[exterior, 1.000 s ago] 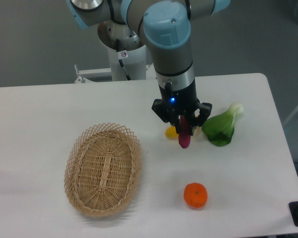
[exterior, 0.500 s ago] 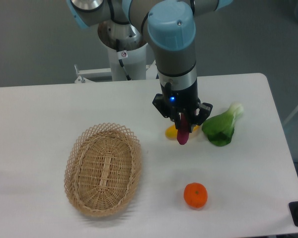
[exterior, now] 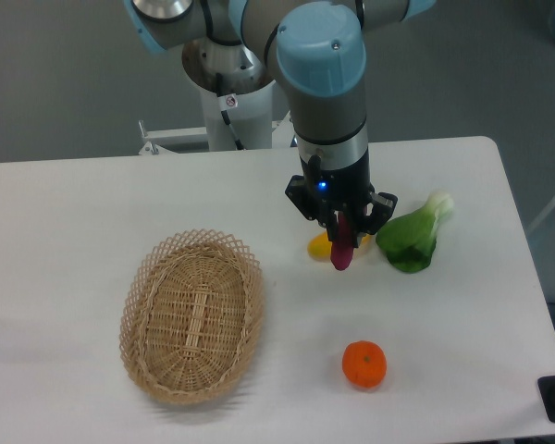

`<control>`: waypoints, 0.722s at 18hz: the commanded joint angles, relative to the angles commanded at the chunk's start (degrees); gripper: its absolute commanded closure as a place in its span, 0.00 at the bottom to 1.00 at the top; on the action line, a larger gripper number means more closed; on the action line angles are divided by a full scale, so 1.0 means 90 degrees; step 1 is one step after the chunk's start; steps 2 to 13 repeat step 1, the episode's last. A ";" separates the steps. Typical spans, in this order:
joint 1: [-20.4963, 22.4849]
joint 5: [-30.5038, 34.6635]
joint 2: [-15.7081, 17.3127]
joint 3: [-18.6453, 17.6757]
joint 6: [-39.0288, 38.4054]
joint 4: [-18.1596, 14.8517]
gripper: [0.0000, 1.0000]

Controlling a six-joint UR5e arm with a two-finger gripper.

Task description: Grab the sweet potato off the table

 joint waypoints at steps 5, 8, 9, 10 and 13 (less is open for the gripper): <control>0.0000 0.0000 0.0000 0.0000 0.0000 0.0010 0.73; 0.0000 0.0000 0.0000 0.0000 0.0000 0.0010 0.73; 0.0000 0.0000 0.0000 0.0000 0.0000 0.0010 0.73; 0.0000 0.0000 0.0000 0.0000 0.0000 0.0010 0.73; 0.0000 0.0000 0.0000 0.0000 0.0000 0.0010 0.73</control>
